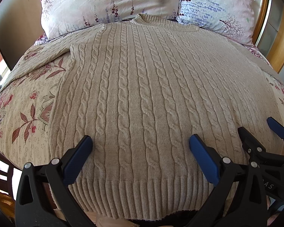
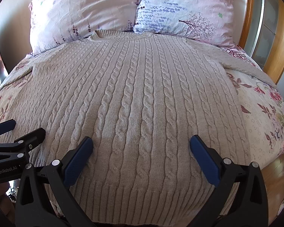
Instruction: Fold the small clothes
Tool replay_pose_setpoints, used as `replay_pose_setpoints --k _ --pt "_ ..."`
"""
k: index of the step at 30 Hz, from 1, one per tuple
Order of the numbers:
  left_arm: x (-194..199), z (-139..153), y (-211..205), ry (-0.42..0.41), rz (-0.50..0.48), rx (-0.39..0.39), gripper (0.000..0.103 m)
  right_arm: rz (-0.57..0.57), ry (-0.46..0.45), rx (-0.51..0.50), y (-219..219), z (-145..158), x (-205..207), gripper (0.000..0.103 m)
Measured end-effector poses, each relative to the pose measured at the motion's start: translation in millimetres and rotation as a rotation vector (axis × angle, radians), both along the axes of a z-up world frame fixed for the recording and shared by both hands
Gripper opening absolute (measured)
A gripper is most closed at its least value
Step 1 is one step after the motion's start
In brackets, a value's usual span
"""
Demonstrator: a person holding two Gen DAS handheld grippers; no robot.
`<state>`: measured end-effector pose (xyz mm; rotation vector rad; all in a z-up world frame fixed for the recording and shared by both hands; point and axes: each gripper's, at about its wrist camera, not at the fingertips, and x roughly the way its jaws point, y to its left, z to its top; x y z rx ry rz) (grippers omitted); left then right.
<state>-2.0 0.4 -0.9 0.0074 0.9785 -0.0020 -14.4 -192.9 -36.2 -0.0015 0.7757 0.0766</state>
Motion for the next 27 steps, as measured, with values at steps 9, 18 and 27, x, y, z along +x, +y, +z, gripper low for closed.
replay_pose_setpoints --k 9,18,27 --pt "0.2 0.0 -0.1 0.001 0.000 0.001 0.101 0.000 0.002 -0.001 0.2 -1.6 -0.5 0.102" --pt "-0.3 0.3 1.4 0.005 0.001 0.000 0.101 0.002 0.002 -0.003 0.6 -1.8 -0.6 0.102" --pt "0.2 0.4 1.0 0.006 0.001 0.001 0.101 0.001 0.005 -0.004 1.1 -1.6 -0.5 0.102"
